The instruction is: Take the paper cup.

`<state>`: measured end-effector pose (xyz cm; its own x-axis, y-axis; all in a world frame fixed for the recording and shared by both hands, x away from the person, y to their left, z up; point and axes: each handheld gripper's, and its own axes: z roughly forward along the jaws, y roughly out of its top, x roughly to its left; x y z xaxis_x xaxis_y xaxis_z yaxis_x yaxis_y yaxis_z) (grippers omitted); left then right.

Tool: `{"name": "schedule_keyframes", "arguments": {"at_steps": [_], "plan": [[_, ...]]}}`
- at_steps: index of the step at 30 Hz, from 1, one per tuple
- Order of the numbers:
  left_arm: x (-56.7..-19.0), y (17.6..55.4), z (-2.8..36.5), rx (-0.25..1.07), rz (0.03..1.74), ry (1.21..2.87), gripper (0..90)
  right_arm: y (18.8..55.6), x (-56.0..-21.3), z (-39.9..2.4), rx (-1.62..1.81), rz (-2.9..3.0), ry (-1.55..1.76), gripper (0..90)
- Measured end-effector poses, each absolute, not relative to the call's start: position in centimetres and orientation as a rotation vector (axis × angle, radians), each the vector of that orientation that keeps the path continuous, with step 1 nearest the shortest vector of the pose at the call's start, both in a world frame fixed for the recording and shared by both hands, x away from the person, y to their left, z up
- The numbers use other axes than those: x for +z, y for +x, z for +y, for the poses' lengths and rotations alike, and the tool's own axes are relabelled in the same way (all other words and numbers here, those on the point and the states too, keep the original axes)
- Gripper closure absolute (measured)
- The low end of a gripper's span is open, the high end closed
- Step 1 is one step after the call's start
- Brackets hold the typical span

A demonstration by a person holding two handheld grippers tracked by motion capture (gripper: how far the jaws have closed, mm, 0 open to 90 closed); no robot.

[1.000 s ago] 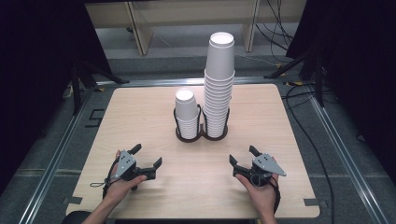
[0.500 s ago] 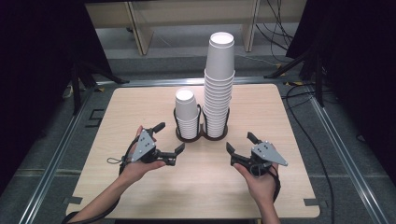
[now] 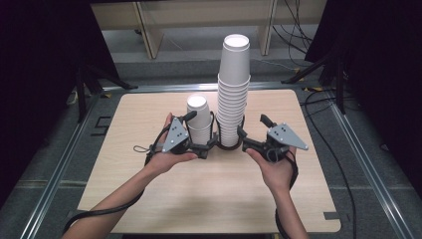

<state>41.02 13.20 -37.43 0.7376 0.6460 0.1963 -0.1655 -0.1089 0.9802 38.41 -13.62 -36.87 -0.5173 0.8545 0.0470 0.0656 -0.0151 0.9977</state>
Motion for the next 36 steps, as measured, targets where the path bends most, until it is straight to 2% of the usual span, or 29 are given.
{"name": "schedule_keyframes", "arguments": {"at_steps": [3, 11, 25, 36], "plan": [[-36.4, 42.1, 12.2, 0.715, 0.408, 1.522, 0.0, 39.8, -33.9, -13.4, 1.607, 1.614, 0.921, 14.6], [-34.8, 44.4, 10.3, 0.722, 0.428, 1.512, 0.0, 42.1, -29.8, -12.6, 1.648, 1.584, 0.922, 14.5], [-33.4, 47.0, 7.7, 0.767, 0.467, 1.494, 0.4, 45.9, -26.2, -10.9, 1.62, 1.601, 0.912, 12.7], [-33.3, 48.3, 7.3, 0.731, 0.523, 1.489, 2.5, 48.0, -25.5, -9.6, 1.586, 1.654, 0.937, 10.7]]}}
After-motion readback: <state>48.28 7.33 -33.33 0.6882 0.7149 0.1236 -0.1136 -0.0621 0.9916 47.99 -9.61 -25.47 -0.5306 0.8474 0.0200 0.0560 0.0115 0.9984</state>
